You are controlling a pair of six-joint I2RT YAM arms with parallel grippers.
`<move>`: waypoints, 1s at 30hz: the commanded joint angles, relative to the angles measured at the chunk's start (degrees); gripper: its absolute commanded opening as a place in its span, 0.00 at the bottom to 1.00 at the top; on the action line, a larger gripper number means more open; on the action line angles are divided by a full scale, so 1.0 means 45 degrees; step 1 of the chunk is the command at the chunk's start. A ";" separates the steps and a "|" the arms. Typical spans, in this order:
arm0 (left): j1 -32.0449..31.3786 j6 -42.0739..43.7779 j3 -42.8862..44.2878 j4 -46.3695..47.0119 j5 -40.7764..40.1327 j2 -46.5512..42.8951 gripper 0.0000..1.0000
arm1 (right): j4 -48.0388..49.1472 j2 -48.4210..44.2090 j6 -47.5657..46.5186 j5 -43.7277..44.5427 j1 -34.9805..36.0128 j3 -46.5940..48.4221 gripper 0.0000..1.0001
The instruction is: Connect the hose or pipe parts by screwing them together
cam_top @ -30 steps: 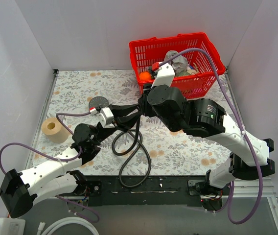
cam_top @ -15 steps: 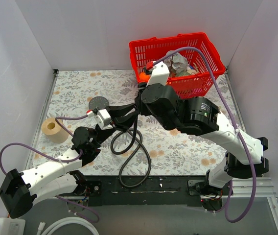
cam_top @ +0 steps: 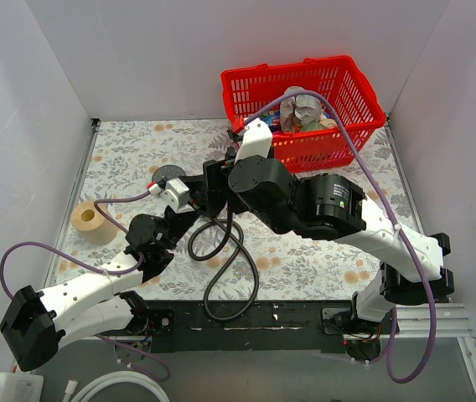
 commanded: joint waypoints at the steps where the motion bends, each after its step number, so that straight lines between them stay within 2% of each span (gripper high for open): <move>1: 0.0049 -0.0125 0.0670 0.0483 -0.0197 -0.0245 0.00 | 0.0184 -0.0343 -0.0146 -0.0059 0.0126 0.0401 0.93; 6: 0.0049 -0.0476 0.0670 0.0424 -0.0177 -0.0362 0.00 | 0.0789 -0.1004 -0.0868 -0.0195 0.0107 0.0439 0.95; 12: 0.0049 -0.0750 0.0631 0.0483 -0.0256 -0.0538 0.00 | 0.1630 -0.1826 -0.2664 -0.0411 0.0126 0.0186 0.96; 15: 0.0049 -0.0887 0.0572 0.0503 -0.0256 -0.0675 0.00 | 0.1922 -0.2119 -0.3544 -0.0042 0.0126 0.0088 0.40; 16: 0.0049 -0.0907 0.0572 0.0445 -0.0236 -0.0733 0.00 | 0.1962 -0.2217 -0.3700 0.0135 0.0126 0.0069 0.02; 22: 0.0049 -0.0907 0.0689 0.0269 -0.0177 -0.0871 0.00 | 0.1319 -0.2550 -0.4209 0.1191 0.0126 -0.0515 0.01; 23: 0.0049 -0.0945 0.0747 0.0210 0.0267 -0.0890 0.00 | 0.1260 -0.2608 -0.4228 0.1133 0.0107 -0.0827 0.01; 26: 0.0049 -0.1082 0.0942 -0.0082 0.0720 -0.0890 0.00 | 0.1044 -0.2706 -0.4053 -0.0288 -0.0826 -0.1629 0.01; 30: 0.0049 -0.1297 0.1158 -0.0630 0.1462 -0.0890 0.00 | 0.1260 -0.2610 -0.4442 -0.3546 -0.1592 -0.2100 0.01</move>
